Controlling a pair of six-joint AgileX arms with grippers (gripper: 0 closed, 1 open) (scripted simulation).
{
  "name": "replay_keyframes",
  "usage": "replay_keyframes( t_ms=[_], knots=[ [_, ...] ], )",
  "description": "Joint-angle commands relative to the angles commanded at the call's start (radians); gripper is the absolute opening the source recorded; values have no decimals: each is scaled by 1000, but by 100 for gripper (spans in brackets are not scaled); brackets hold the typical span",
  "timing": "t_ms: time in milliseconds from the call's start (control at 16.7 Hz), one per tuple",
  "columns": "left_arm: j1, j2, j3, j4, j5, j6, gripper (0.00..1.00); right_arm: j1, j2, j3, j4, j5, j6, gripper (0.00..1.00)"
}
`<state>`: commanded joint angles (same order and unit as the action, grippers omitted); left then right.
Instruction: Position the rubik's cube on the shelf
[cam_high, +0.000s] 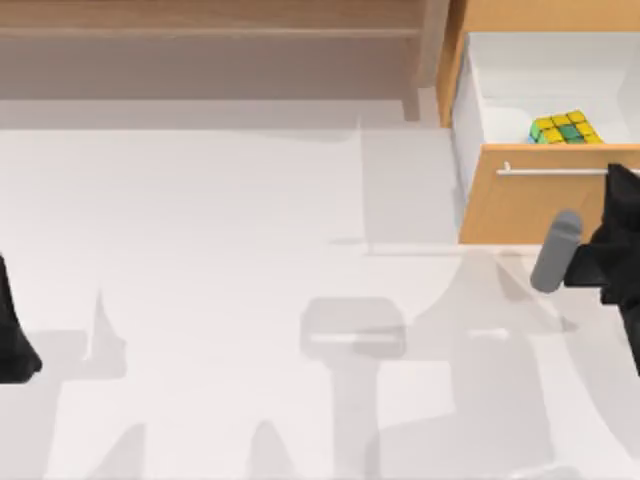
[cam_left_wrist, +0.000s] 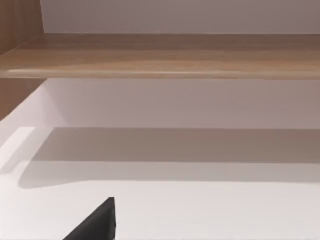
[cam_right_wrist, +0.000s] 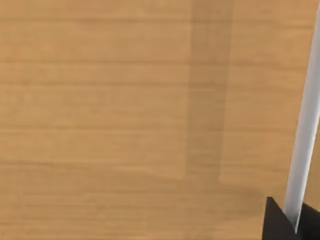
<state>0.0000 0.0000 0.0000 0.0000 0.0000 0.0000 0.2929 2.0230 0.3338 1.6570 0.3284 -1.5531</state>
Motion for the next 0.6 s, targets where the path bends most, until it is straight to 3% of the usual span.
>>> replay_keyframes(
  t_ms=[360,600],
  knots=[
    [0,0,0,0,0,0,100,25,-25,-62,54,25,2,0],
    [0,0,0,0,0,0,100,25,-25,-62,54,25,2,30]
  ],
)
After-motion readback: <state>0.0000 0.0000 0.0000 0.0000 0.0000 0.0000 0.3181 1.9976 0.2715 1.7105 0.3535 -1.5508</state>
